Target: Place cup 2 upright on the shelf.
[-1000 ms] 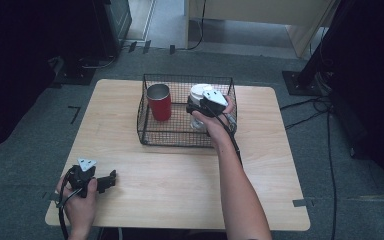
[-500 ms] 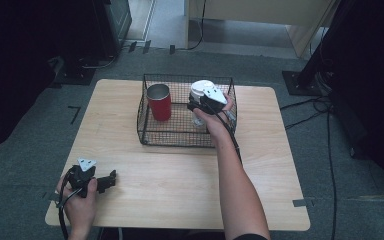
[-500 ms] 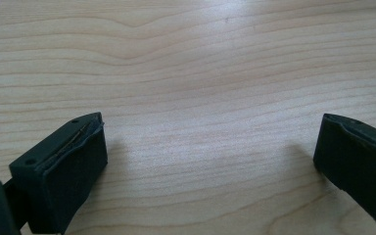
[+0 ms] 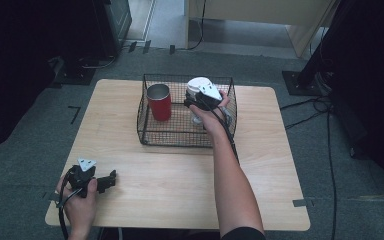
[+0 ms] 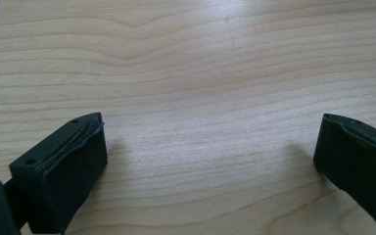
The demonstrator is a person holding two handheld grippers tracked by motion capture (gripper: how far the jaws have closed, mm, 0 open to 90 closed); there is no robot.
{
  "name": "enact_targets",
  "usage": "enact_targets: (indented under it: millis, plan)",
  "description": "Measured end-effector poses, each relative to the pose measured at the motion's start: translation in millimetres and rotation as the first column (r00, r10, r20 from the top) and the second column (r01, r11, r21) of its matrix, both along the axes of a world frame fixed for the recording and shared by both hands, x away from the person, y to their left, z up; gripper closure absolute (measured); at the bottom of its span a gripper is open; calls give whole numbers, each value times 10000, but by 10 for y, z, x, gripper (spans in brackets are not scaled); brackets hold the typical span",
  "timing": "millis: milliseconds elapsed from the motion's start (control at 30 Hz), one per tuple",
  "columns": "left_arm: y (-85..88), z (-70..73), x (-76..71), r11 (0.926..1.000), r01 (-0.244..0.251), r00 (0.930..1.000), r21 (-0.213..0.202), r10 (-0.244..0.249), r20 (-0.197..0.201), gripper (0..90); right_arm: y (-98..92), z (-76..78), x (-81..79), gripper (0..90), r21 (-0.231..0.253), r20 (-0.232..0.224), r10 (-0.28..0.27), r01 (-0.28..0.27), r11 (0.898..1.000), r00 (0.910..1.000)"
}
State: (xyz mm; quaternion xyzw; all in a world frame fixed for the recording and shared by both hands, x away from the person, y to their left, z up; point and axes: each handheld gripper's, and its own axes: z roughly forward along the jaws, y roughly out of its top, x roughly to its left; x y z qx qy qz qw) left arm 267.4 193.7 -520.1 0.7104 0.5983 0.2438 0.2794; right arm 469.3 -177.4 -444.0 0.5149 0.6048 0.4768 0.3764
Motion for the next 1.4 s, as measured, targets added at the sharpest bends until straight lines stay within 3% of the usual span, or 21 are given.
enact_targets:
  millis: [267, 400, 700, 1200, 1400]
  plan:
    - [0, 0, 0, 10000, 2, 10000, 0, -2, 1, 0, -105, -5, -51, 65, -206, -416, 491, -500, 9985, 9979]
    - [0, 0, 0, 10000, -2, 10000, -1, 2, 1, 0, -132, -12, -72, 3, -178, -297, 718, -723, 9972, 9970]
    - [0, 0, 0, 10000, 0, 10000, -1, 0, 1, 0, -199, 43, -106, 0, -244, -135, 674, -677, 9974, 9976]
    - [-1, 0, 0, 10000, -4, 10000, -7, 4, 7, 0, -245, 255, -243, 0, -146, 711, 796, -787, 9968, 9943]
    - [-1, 0, 0, 10000, -7, 10000, -10, 7, 3, 0, -231, 329, -343, 0, 100, 623, 1092, -1101, 9939, 9921]
